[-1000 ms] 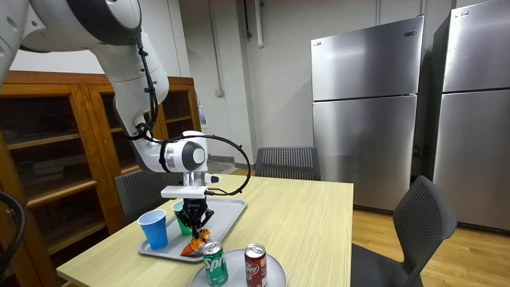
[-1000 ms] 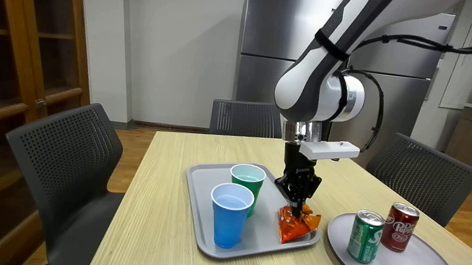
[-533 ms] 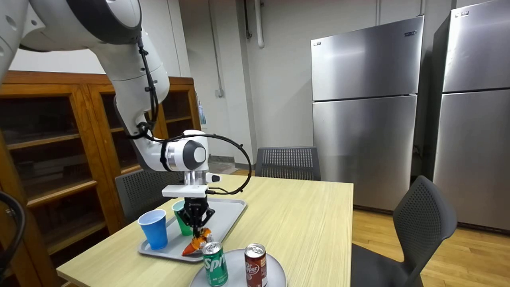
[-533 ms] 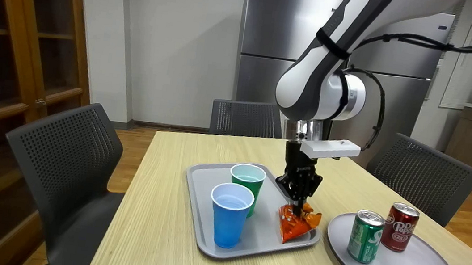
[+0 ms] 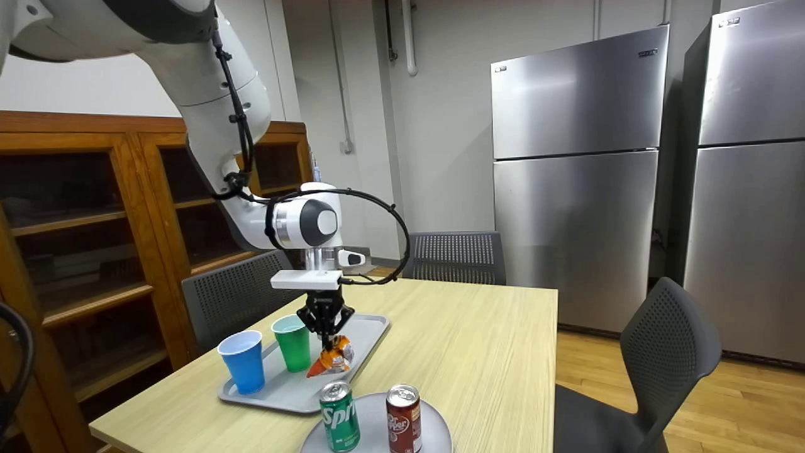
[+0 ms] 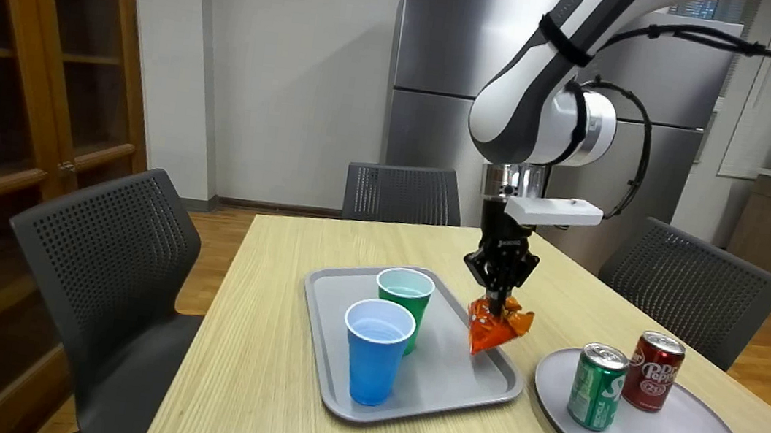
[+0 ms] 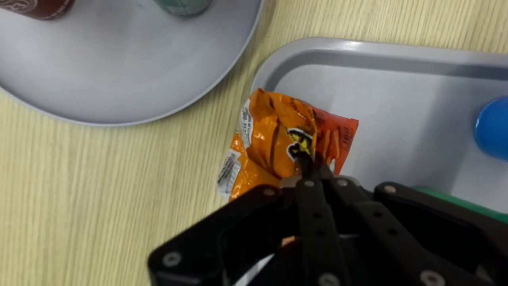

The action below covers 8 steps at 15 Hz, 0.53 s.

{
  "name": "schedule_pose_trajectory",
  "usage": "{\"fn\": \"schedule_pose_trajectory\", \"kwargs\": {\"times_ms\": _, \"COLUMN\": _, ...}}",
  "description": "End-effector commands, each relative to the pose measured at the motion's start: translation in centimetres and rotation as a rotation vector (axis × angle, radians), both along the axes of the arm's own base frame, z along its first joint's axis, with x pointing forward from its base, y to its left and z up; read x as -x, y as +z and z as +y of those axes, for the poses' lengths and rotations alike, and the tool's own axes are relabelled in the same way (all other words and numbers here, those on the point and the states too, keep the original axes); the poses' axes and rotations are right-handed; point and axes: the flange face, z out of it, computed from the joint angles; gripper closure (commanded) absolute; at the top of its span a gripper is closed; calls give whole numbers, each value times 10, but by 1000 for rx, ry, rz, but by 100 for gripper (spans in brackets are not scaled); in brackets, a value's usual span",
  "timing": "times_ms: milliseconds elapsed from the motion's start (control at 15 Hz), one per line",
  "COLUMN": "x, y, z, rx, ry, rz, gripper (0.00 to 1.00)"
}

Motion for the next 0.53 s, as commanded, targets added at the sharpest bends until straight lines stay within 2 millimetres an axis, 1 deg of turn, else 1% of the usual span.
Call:
{"fn": "schedule_pose_trajectory", "kwargs": {"times_ms": 0, "x": -10, "y": 25, "z": -21, "rx": 2, "ry": -49, "rz": -12, "gripper": 100}}
{"fn": "schedule_pose_trajectory", "kwargs": {"times_ms": 467, "x": -30, "y": 34, "z": -73, "rx": -6, "ry": -161, "rz": -63, "gripper": 100}}
